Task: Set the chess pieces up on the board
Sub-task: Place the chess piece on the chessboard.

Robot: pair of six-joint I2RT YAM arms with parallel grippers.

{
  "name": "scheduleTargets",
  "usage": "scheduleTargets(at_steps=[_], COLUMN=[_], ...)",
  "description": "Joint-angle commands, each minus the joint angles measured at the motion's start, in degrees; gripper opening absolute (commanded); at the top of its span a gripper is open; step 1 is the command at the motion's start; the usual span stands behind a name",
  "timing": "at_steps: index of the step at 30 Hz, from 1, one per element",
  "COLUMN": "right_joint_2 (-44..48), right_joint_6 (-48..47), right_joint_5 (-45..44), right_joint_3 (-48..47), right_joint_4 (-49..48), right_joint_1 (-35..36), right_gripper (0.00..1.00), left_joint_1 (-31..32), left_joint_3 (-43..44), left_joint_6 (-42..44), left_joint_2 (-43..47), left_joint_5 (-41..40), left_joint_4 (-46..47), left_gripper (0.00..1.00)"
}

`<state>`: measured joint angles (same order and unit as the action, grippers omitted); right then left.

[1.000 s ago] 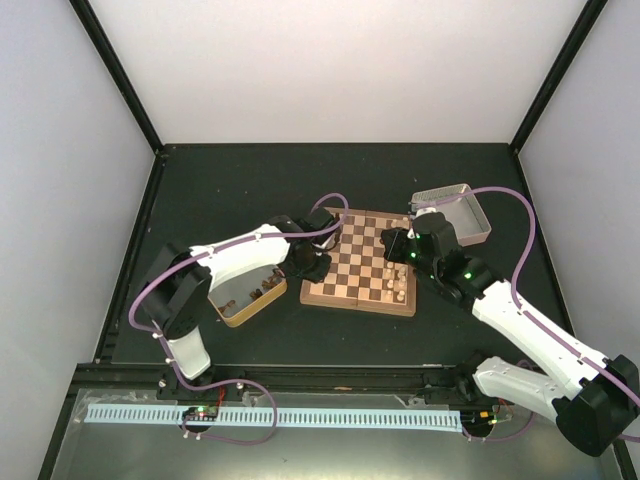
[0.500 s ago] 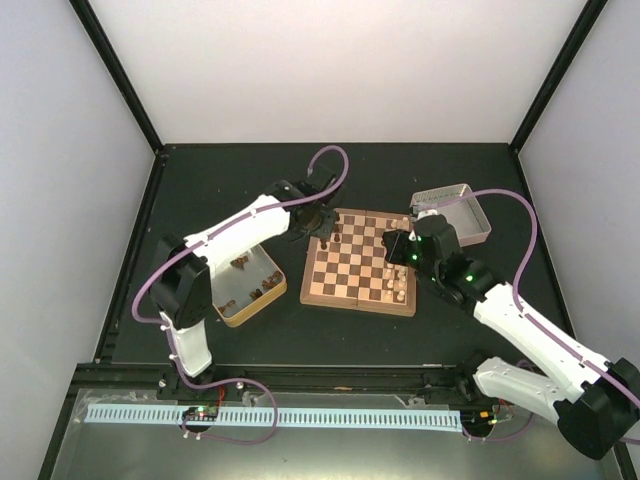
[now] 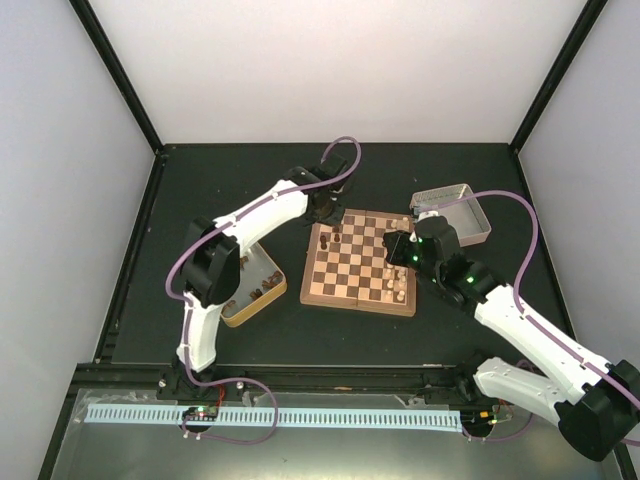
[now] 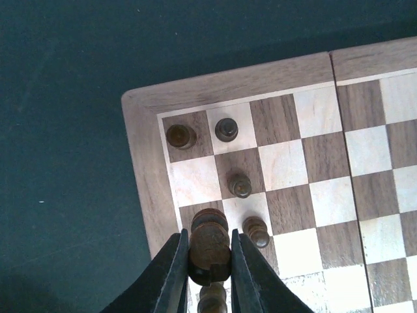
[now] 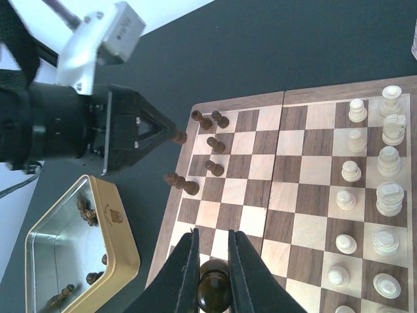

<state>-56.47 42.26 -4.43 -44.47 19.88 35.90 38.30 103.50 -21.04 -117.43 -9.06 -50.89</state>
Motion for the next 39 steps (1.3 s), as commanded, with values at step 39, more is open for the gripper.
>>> scheduleTargets(at_steps=[39], right_joint_2=[-5.2], right_joint_6=[-5.5], right_joint_5=[4.5], right_joint_3=[-0.4], right_joint_4=[-2.1], right_joint_1=[-0.1], right_gripper=[0.09], left_joint_1=[-3.4], left_joint_3=[4.4], left_joint_6=[2.0], left_joint_2=[-9.6], left_joint_5=[6.7], left_joint_4=[0.9], left_gripper=[0.29])
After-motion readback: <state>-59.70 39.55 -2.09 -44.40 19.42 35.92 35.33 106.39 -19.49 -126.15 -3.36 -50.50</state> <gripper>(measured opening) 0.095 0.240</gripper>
